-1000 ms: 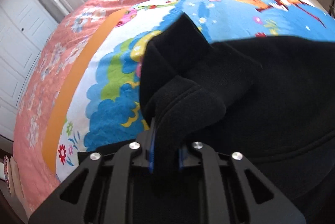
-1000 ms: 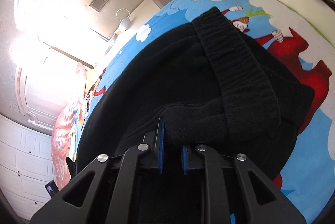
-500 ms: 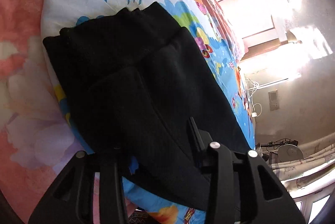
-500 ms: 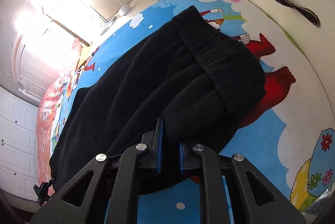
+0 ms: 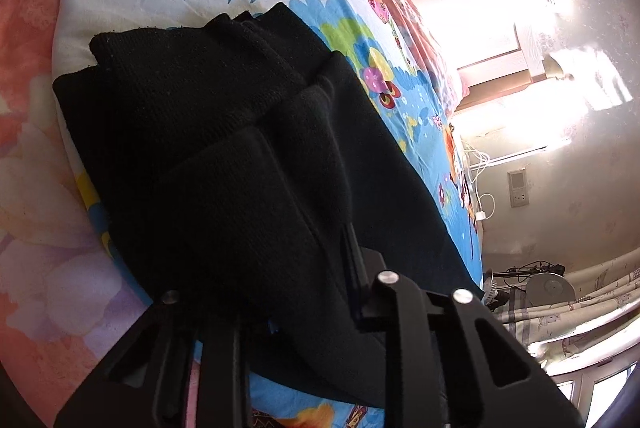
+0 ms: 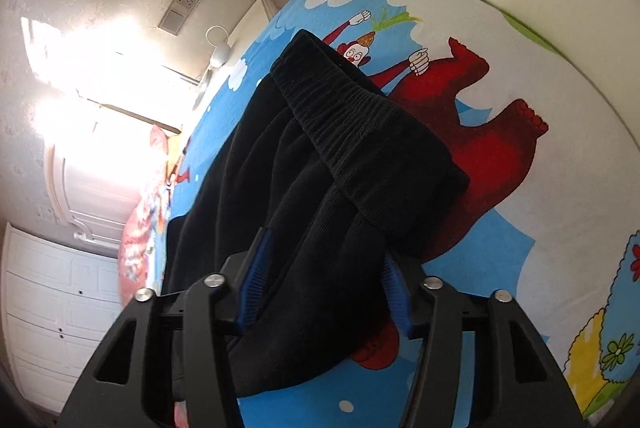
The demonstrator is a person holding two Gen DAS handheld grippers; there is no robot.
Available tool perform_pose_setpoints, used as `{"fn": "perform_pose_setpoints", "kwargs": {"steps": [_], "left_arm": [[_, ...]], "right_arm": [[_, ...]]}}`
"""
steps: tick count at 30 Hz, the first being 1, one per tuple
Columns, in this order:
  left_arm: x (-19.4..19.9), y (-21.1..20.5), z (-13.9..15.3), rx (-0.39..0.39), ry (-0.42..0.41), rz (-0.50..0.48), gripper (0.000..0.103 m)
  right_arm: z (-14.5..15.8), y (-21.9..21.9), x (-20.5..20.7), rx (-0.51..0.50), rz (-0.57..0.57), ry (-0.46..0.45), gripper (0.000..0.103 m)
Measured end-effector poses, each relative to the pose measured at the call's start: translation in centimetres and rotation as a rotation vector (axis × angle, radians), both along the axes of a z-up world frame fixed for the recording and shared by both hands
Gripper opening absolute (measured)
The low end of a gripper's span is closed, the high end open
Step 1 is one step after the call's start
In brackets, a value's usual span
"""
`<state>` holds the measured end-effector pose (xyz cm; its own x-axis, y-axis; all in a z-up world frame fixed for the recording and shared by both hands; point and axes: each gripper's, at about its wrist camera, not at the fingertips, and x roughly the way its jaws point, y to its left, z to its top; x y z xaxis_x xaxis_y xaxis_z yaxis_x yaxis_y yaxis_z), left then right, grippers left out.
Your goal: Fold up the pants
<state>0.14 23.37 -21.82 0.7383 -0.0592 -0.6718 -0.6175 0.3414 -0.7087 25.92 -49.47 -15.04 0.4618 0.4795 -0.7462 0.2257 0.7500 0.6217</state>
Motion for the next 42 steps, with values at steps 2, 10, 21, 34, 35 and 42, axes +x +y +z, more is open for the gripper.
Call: {"fn": "perform_pose_setpoints", "kwargs": {"steps": [2, 10, 21, 34, 35, 42], "left_arm": [[-0.4, 0.4, 0.4, -0.017, -0.019, 0.005, 0.009], [-2.1, 0.2, -0.7, -0.035, -0.011, 0.037, 0.016], [-2.0, 3.5, 2.7, 0.034, -0.028, 0.037, 0.014], [-6.2, 2.8, 0.6, 0.103, 0.126, 0.236, 0.045], [-6.9, 2.8, 1.3, 0.126, 0.145, 0.277, 0.053], [1.5, -5.5, 8.4, 0.699, 0.173, 0.041, 0.076]], "right_arm": [[0.7, 0.3, 0.1, -0.088, -0.003, -0.008, 0.019], [0.0, 1.2, -0.3, -0.266, 0.03, -0.001, 0.015], [0.2, 2.7, -0.6, -0.411, 0.083, -0.024, 0.016], [1.6, 1.8, -1.2, -0.401, 0.033, 0.022, 0.017], [1.9, 1.5, -1.7, -0.408, 0.02, 0.026, 0.021], [6.0, 2.1, -2.1, -0.637, -0.005, -0.109, 0.036]]}}
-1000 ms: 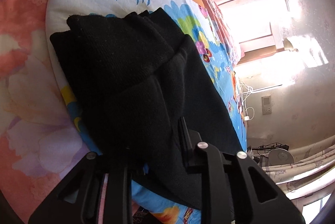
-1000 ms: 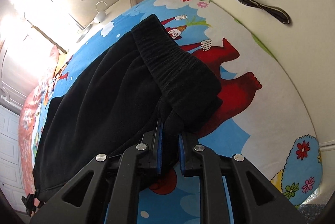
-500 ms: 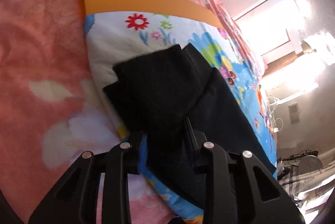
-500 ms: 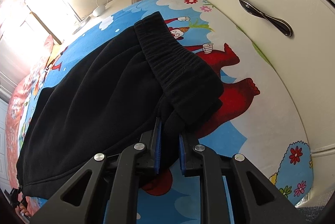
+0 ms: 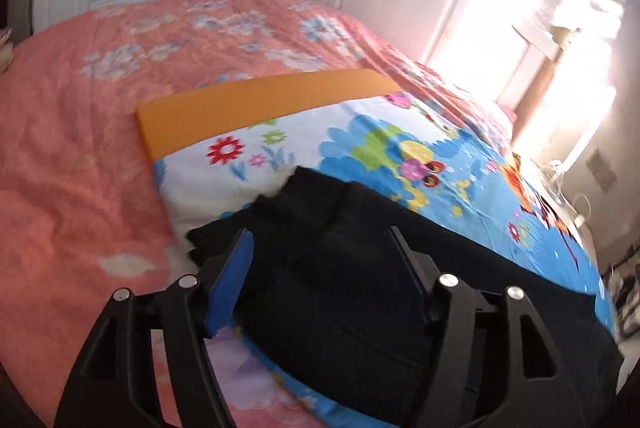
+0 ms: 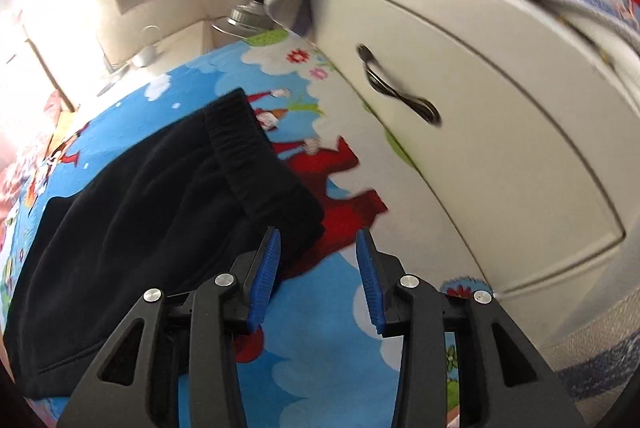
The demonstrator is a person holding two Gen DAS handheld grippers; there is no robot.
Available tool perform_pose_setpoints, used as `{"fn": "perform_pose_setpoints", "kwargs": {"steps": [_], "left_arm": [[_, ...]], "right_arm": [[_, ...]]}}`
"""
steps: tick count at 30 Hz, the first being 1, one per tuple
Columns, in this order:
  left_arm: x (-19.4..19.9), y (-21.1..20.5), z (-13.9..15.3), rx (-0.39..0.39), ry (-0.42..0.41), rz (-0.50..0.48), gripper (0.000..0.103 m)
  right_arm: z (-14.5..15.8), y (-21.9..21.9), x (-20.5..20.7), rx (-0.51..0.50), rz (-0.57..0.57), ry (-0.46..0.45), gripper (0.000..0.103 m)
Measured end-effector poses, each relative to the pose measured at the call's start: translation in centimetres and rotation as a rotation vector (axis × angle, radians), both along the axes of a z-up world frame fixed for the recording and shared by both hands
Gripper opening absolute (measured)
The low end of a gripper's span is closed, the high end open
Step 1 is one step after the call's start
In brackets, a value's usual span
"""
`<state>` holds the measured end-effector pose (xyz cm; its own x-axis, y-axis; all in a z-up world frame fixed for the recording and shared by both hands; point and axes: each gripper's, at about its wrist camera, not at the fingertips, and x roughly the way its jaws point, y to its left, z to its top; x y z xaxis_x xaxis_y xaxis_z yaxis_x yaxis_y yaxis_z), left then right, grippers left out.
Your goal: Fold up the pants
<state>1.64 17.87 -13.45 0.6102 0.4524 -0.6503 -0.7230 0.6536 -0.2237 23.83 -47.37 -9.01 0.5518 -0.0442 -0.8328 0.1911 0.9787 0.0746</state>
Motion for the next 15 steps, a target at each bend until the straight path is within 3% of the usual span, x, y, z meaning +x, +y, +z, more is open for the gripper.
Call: {"fn": "perform_pose_setpoints", "kwargs": {"steps": [3, 5, 6, 8, 10, 13, 15], "left_arm": [[10.5, -7.8, 0.9, 0.058, 0.018, -0.413, 0.077], [15.8, -12.6, 1.1, 0.096, 0.012, -0.577, 0.075], [18.2, -14.5, 0.9, 0.081, 0.023, -0.644, 0.065], [22.1, -17.4, 0.0, 0.002, 0.042, -0.764, 0.048], [24.5, -20.2, -1.0, 0.017, 0.081, -0.866, 0.042], [26.3, -23.4, -3.8, -0.024, 0.137, -1.014, 0.041], [27.9, -23.3, -6.2, 0.041, 0.228, -0.987, 0.037]], "right_arm": [[1.5, 5.7, 3.5, 0.067, 0.282, -0.087, 0.036], [0.4, 9.5, 7.1, 0.09, 0.429, -0.088, 0.036], [-0.5, 11.0, 8.9, 0.06, 0.46, -0.08, 0.036], [-3.2, 12.6, 12.9, -0.05, 0.457, -0.021, 0.035], [-6.0, 11.6, 16.3, -0.22, 0.347, 0.025, 0.035], [-7.0, 8.7, 17.5, -0.109, 0.321, 0.004, 0.035], [-6.7, 8.9, 16.9, -0.132, 0.32, -0.035, 0.035]]}}
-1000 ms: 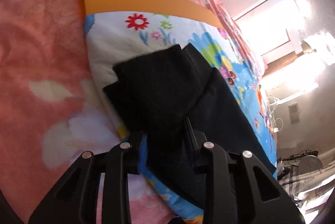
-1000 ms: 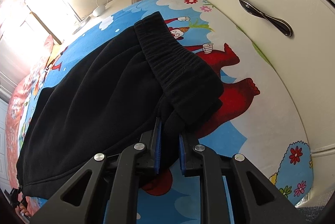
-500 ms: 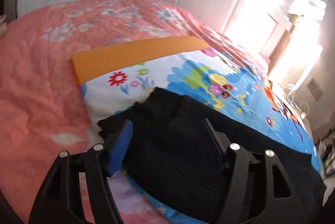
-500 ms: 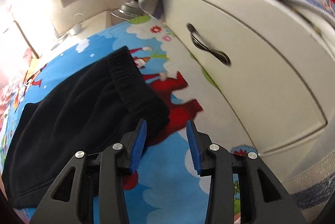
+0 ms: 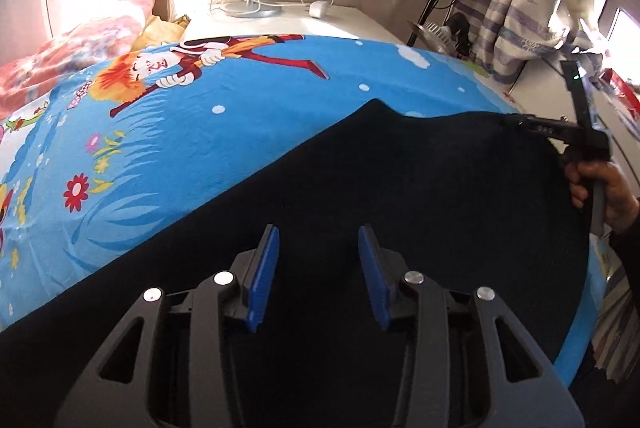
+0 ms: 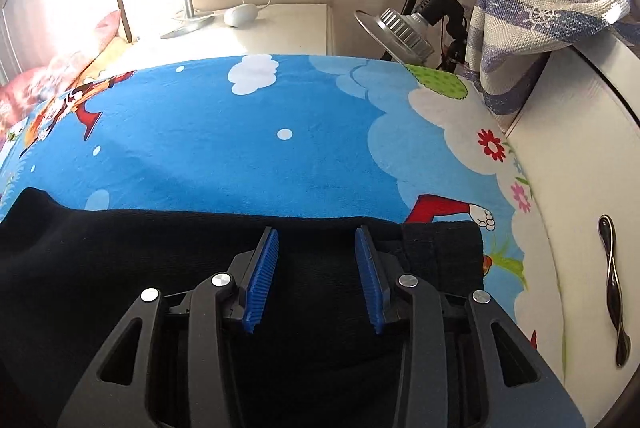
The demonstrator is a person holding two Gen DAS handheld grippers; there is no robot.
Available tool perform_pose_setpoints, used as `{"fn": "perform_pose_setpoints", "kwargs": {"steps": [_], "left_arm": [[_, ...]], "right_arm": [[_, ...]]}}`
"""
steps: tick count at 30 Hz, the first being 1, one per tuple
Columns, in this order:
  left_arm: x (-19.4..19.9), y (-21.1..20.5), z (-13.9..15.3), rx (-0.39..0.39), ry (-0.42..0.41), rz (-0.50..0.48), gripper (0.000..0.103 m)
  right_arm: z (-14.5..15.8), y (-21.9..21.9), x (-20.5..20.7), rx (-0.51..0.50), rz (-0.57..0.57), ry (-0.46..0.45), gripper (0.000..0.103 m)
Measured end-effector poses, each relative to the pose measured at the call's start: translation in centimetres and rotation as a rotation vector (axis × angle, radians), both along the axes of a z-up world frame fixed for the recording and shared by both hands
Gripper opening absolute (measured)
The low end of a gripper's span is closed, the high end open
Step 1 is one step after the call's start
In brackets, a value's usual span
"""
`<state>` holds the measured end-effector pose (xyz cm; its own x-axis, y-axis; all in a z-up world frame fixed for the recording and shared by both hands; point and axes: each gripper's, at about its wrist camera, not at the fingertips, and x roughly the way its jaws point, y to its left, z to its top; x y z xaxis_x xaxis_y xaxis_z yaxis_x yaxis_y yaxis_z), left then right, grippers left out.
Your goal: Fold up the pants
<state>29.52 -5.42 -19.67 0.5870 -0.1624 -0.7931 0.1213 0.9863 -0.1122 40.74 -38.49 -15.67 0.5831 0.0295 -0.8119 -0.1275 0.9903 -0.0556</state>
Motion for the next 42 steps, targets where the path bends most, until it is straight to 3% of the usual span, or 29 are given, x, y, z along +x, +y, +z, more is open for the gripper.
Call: {"fn": "perform_pose_setpoints", "kwargs": {"steps": [2, 4, 5, 6, 7, 9, 12, 14, 16, 17, 18, 19, 21, 23, 25, 26, 27, 28, 30, 32, 34, 37, 39, 40, 42], "left_arm": [[0.6, 2.9, 0.0, -0.016, -0.041, 0.067, 0.029], [-0.4, 7.5, 1.2, 0.079, -0.066, 0.328, 0.048], [-1.3, 9.9, 1.7, 0.048, -0.087, 0.413, 0.05], [-2.3, 12.1, 2.0, -0.035, -0.082, 0.461, 0.05], [-3.6, 13.7, 2.3, -0.102, -0.088, 0.484, 0.05], [-6.0, 14.7, 3.2, -0.129, -0.119, 0.45, 0.05], [-8.9, 16.5, 2.2, -0.077, -0.064, 0.443, 0.052], [-10.3, 19.3, 0.5, 0.0, -0.002, 0.517, 0.049], [-11.8, 23.1, 0.1, 0.092, 0.031, 0.657, 0.058], [-12.7, 24.9, 0.5, 0.186, 0.06, 0.779, 0.056], [-14.0, 26.2, 1.4, 0.201, 0.037, 0.854, 0.054], [-15.4, 27.3, 2.5, 0.117, -0.024, 0.846, 0.054], [-17.2, 27.1, 3.8, -0.039, -0.096, 0.711, 0.056], [-17.9, 24.9, 3.3, -0.075, -0.095, 0.522, 0.057], [-18.5, 23.6, 1.4, -0.009, -0.037, 0.444, 0.058], [-18.8, 23.9, 0.2, 0.065, -0.001, 0.455, 0.058], [-19.3, 24.8, -0.9, 0.157, 0.017, 0.501, 0.064], [-20.2, 25.8, -1.2, 0.184, -0.013, 0.551, 0.068], [-21.6, 28.4, -0.6, 0.143, -0.035, 0.644, 0.034], [-22.7, 29.2, 1.0, 0.121, -0.088, 0.691, 0.034], [-23.5, 28.7, 2.3, 0.113, -0.127, 0.701, 0.048], [-24.2, 26.6, 3.1, 0.09, -0.156, 0.606, 0.054], [-23.9, 25.9, 1.9, 0.097, -0.121, 0.583, 0.067], [-23.8, 26.0, 0.8, 0.123, -0.086, 0.595, 0.068], [-24.0, 26.6, -0.9, 0.18, -0.074, 0.608, 0.046]], "right_arm": [[0.9, 0.0, -1.2, -0.001, -0.022, -0.063, 0.036], [2.2, 0.2, -2.9, -0.011, -0.064, -0.108, 0.051], [2.9, 0.8, -3.8, 0.007, -0.059, -0.118, 0.056], [3.6, 1.7, -4.8, 0.049, -0.012, -0.118, 0.056], [4.3, 3.1, -5.9, 0.084, 0.055, -0.112, 0.057], [5.5, 7.0, -8.4, 0.119, 0.201, -0.112, 0.066], [6.3, 14.0, -11.9, 0.145, 0.414, -0.098, 0.07], [6.5, 18.2, -13.9, 0.126, 0.476, -0.098, 0.073], [6.5, 21.3, -15.4, 0.114, 0.511, -0.105, 0.073], [6.4, 22.4, -16.0, 0.096, 0.501, -0.103, 0.074], [6.3, 23.1, -16.5, 0.094, 0.489, -0.092, 0.074], [6.2, 23.5, -16.9, 0.108, 0.481, -0.077, 0.074], [5.7, 24.1, -17.5, 0.114, 0.467, -0.05, 0.075], [5.0, 24.4, -18.0, 0.084, 0.452, -0.031, 0.075], [4.3, 24.3, -18.2, 0.079, 0.443, -0.007, 0.075], [4.2, 24.3, -18.4, 0.075, 0.435, 0.0, 0.075], [4.0, 24.4, -18.5, 0.07, 0.431, 0.004, 0.075], [3.9, 24.6, -18.5, 0.063, 0.43, 0.005, 0.075], [3.8, 25.1, -18.7, 0.042, 0.435, 0.003, 0.075], [3.8, 25.6, -18.7, 0.027, 0.437, -0.003, 0.075], [3.8, 26.1, -18.4, 0.026, 0.435, 0.001, 0.075], [3.7, 27.1, -18.0, 0.012, 0.444, -0.001, 0.075], [3.6, 27.7, -17.8, 0.01, 0.457, 0.009, 0.075], [3.5, 28.2, -17.7, 0.005, 0.467, 0.011, 0.075], [3.5, 29.0, -17.4, -0.008, 0.485, 0.006, 0.075]]}}
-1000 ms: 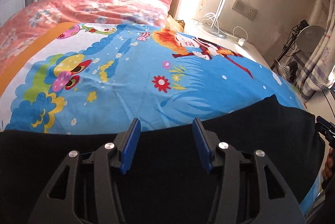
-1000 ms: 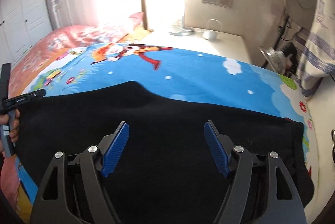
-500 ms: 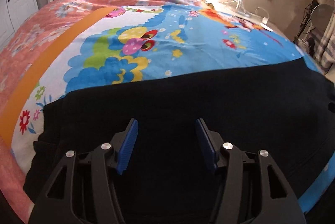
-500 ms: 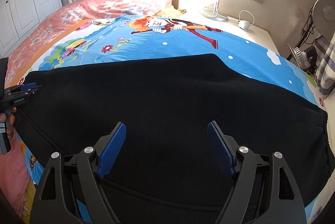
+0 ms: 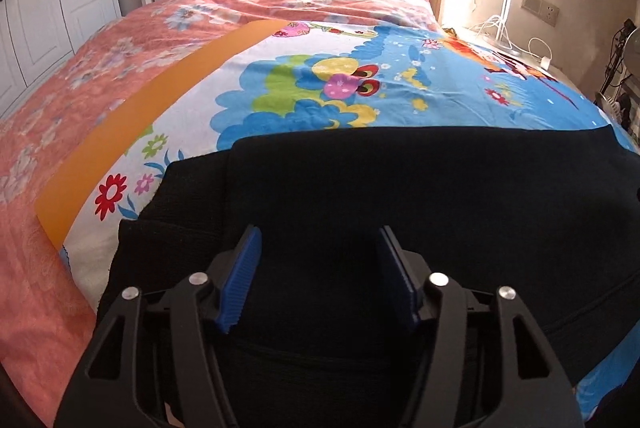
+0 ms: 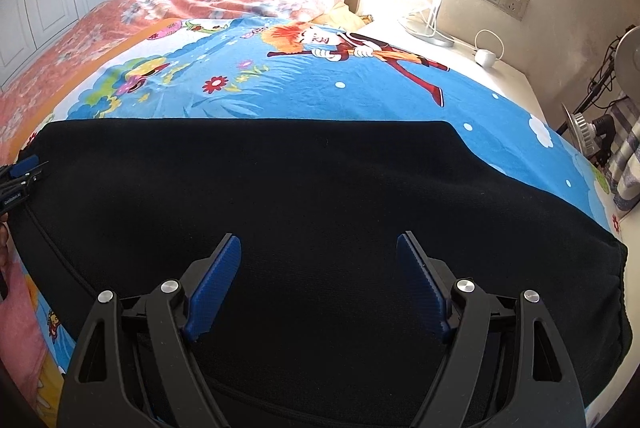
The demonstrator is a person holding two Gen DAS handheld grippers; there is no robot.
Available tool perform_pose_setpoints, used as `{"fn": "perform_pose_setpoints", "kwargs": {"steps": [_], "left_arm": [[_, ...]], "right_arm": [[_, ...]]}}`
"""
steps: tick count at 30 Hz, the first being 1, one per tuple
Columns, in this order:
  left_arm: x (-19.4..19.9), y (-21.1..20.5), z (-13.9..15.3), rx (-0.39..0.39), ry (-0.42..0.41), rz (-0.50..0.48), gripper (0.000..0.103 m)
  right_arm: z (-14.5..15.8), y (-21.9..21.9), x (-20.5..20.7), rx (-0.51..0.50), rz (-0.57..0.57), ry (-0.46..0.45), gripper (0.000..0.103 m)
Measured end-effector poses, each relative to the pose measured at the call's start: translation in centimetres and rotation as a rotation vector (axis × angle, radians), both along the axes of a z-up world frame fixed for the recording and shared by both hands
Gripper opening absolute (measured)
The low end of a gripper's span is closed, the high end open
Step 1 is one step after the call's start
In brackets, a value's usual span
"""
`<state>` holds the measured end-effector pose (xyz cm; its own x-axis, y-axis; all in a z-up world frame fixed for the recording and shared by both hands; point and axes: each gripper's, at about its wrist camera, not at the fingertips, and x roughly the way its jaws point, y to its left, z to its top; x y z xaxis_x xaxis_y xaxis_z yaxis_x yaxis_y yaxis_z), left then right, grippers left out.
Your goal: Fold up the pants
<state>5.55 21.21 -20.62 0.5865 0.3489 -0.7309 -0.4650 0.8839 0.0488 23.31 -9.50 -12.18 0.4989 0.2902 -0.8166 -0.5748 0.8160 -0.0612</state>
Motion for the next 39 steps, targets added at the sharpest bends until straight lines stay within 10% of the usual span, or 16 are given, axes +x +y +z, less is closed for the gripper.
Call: {"fn": "perform_pose_setpoints", "kwargs": {"steps": [4, 9, 18, 25, 31, 35, 39], "left_arm": [[-0.1, -0.8, 1.6, 0.063, -0.015, 0.052, 0.04], [-0.9, -1.3, 3.4, 0.029, -0.101, 0.048, 0.06], [-0.6, -1.8, 0.4, 0.146, 0.052, 0.03, 0.072], [-2.4, 5.7, 0.7, -0.114, 0.013, 0.298, 0.079], [-0.8, 5.3, 3.8, -0.14, -0.057, 0.237, 0.07], [2.1, 7.1, 1.6, -0.052, 0.132, 0.294, 0.078], [3.0, 5.3, 3.1, 0.039, 0.127, 0.353, 0.078]], "right_arm": [[0.2, 1.3, 1.0, -0.024, 0.008, -0.032, 0.075], [-0.5, 2.2, 2.5, -0.051, 0.007, -0.035, 0.075], [-3.0, 2.7, 4.3, -0.115, 0.003, 0.002, 0.076], [-3.5, 3.0, 7.9, -0.117, 0.003, 0.027, 0.081], [-3.2, 4.1, 9.5, -0.153, 0.032, -0.018, 0.081], [-0.5, 3.2, 9.6, -0.129, -0.007, -0.115, 0.08], [5.0, -5.5, 10.3, 0.049, -0.152, -0.145, 0.082]]}}
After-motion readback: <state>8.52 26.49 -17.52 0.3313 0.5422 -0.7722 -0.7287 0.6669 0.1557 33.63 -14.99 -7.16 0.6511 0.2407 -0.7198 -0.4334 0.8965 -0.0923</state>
